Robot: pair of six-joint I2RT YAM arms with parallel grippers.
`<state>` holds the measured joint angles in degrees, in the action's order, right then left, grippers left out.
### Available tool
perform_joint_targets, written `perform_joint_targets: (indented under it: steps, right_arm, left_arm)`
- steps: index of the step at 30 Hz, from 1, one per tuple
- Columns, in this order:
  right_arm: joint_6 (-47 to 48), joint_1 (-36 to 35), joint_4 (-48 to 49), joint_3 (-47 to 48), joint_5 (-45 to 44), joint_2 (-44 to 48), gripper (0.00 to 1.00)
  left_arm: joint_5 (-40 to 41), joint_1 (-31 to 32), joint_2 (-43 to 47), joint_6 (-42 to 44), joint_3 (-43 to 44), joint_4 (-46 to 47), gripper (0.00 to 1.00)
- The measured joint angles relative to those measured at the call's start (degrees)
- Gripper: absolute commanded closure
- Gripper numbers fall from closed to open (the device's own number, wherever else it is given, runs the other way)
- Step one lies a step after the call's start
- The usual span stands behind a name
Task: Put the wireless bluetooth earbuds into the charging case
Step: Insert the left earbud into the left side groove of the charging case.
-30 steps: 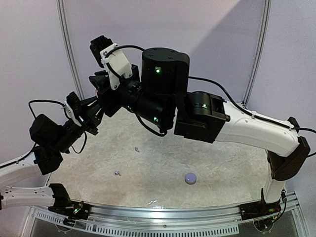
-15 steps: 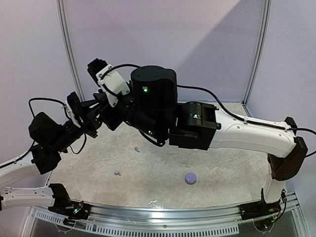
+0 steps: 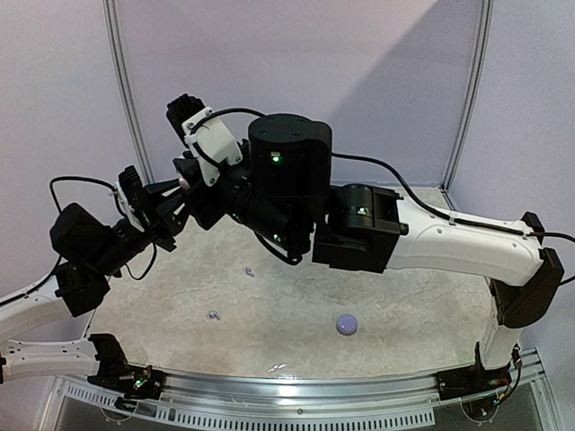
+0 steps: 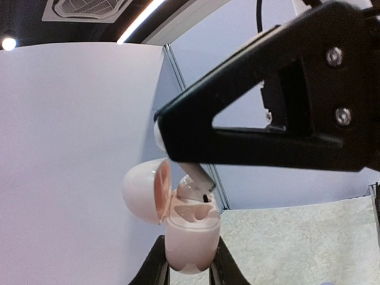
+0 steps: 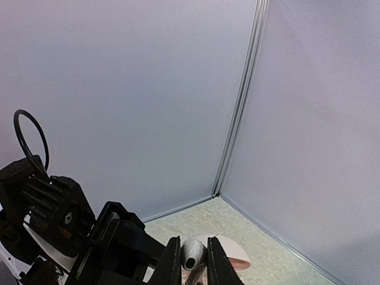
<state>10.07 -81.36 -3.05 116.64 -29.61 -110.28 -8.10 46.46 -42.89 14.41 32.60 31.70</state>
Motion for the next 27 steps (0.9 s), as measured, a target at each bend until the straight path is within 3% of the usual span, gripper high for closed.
perform_joint_targets:
  steps: [27]
  right_arm:
    - [1.9,0.0,0.0,-0.6,-0.5,0.0,1.00]
  left_arm:
    - [-1.5,0.0,0.8,-2.4,0.0,0.1,1.00]
